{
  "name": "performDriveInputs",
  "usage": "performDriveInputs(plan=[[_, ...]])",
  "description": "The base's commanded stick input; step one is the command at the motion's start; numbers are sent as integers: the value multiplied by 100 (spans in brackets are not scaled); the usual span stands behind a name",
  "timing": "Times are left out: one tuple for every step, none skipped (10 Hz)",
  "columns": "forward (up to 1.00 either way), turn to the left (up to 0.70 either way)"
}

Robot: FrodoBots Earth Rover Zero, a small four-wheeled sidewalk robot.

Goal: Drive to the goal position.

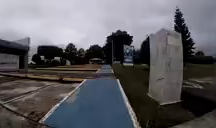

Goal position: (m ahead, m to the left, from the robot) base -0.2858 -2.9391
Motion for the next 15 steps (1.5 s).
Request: performDriveInputs(plan=[[0, 0], [0, 0], [0, 0], [0, 0], [0, 0], [0, 1], [0, 6], [0, 53], [0, 70], [0, 70], [0, 70], [0, 70], [0, 0], [0, 0], [0, 0]])
